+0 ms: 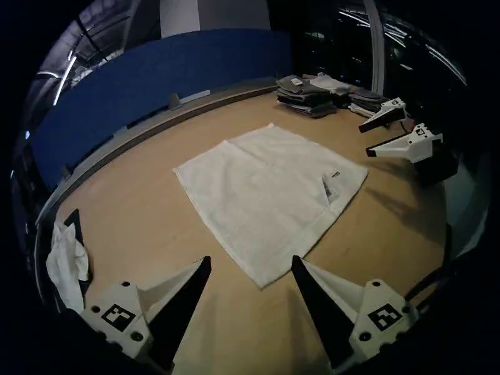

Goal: Fold towel

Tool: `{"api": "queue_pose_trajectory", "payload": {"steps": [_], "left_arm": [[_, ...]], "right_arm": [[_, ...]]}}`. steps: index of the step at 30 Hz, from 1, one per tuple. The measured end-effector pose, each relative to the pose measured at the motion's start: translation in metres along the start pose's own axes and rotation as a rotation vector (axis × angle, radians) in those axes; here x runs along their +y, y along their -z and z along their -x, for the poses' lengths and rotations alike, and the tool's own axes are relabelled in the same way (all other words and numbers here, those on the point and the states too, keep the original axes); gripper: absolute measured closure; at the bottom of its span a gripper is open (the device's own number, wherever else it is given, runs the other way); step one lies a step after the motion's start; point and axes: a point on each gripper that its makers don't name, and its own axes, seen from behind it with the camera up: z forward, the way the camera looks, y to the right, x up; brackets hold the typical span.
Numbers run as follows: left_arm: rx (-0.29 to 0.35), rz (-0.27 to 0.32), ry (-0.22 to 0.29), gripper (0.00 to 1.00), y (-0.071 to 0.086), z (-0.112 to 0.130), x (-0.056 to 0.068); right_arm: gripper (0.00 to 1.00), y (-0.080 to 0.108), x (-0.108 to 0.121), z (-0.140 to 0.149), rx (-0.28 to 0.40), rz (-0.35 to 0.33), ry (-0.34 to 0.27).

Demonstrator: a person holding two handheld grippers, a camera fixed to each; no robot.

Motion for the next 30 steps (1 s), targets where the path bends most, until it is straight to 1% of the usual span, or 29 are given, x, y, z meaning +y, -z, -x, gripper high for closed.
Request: {"api": "queue_pose_trajectory", "payload": {"steps": [5,11,26,30], "left_arm": [[-0.031,0.015,0.010,0.04,-0.006,0.011,0.005],[-0.061,0.029,-0.006,0.04,-0.010,0.019,0.012],[-0.111,0.054,0.001,0.05,-0.016,0.026,0.019],[-0.125,0.068,0.005,0.05,-0.017,0.028,0.023]], "right_arm": [[0.00,-0.004,-0.002,0.013,-0.025,-0.006,-0.006],[0.00,-0.007,-0.003,0.023,-0.046,-0.011,0.001],[0.00,-0.008,-0.008,0.038,-0.094,-0.024,0.013],[0.02,-0.009,-0.009,0.041,-0.105,-0.027,0.014]]}}
